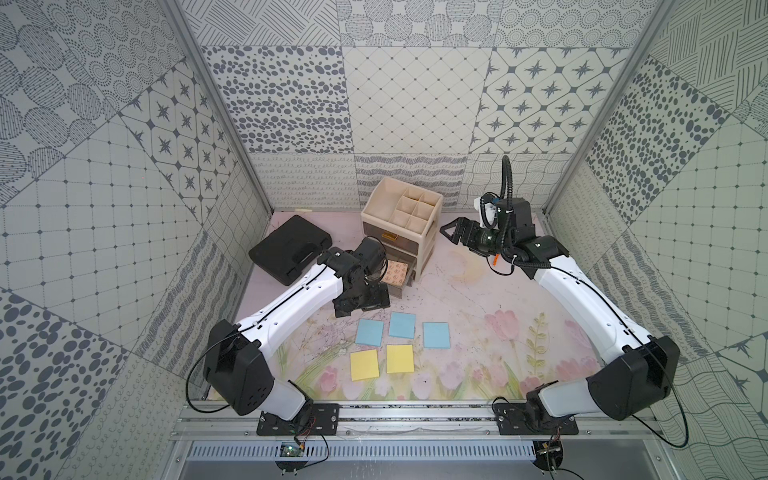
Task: Please put the sticky notes in the drawer by color
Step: Pick up the sticky notes from the center of the board.
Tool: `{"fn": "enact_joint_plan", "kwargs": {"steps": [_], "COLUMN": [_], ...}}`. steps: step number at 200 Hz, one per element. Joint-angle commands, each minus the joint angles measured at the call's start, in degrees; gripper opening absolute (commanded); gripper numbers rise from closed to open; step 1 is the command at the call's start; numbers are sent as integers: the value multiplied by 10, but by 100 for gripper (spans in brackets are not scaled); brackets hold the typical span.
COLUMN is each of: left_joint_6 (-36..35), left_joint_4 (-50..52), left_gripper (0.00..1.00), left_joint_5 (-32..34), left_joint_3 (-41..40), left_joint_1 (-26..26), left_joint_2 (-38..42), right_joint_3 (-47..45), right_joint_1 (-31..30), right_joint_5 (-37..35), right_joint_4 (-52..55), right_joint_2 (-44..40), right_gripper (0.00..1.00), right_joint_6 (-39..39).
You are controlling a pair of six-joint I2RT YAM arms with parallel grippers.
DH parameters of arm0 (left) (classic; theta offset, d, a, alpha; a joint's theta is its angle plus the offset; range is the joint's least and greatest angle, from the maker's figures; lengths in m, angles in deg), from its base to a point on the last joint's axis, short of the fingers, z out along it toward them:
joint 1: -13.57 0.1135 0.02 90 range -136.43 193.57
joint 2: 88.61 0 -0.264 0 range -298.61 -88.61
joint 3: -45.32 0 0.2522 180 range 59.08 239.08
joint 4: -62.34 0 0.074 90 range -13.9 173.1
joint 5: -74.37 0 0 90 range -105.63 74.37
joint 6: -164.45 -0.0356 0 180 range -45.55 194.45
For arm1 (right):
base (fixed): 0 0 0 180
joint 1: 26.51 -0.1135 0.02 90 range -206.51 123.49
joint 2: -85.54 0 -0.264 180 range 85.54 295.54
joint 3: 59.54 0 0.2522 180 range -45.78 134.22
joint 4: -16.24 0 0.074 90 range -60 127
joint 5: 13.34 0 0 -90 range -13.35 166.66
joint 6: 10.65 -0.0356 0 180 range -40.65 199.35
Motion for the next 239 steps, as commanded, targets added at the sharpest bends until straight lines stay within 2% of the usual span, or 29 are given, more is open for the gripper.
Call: {"fn": "enact_joint_plan", "kwargs": {"steps": [1, 38, 69, 98, 187, 239], "left_joint_6": [96, 193, 231, 249, 227, 154], "left_joint_4": [-11, -91, -115, -151, -158, -156], "left_gripper": [100, 100, 100, 99, 99, 99], "left_joint_5": [-32, -43, -42, -48, -29, -30], "left_joint_3": [-116, -224, -241, -261, -281, -296], "left_joint_1": [-44, -90, -141, -157, -152, -96], "left_joint_2": [57, 96, 56, 35, 17, 32], "right_joint_3": [35, 40, 33, 15, -8, -10], "right_joint_1": [-22, -30, -32, -33, -33, -33], "right_joint_5": [-57, -65, -59, -62, -65, -63], "right_joint_4": [29, 49, 47, 40, 38, 38], "right_joint_2": [-1, 5, 10, 1, -4, -1], "right_gripper": [94, 96, 97, 98, 98, 98], "right_joint_6": [42, 58, 60, 57, 57, 45]}}
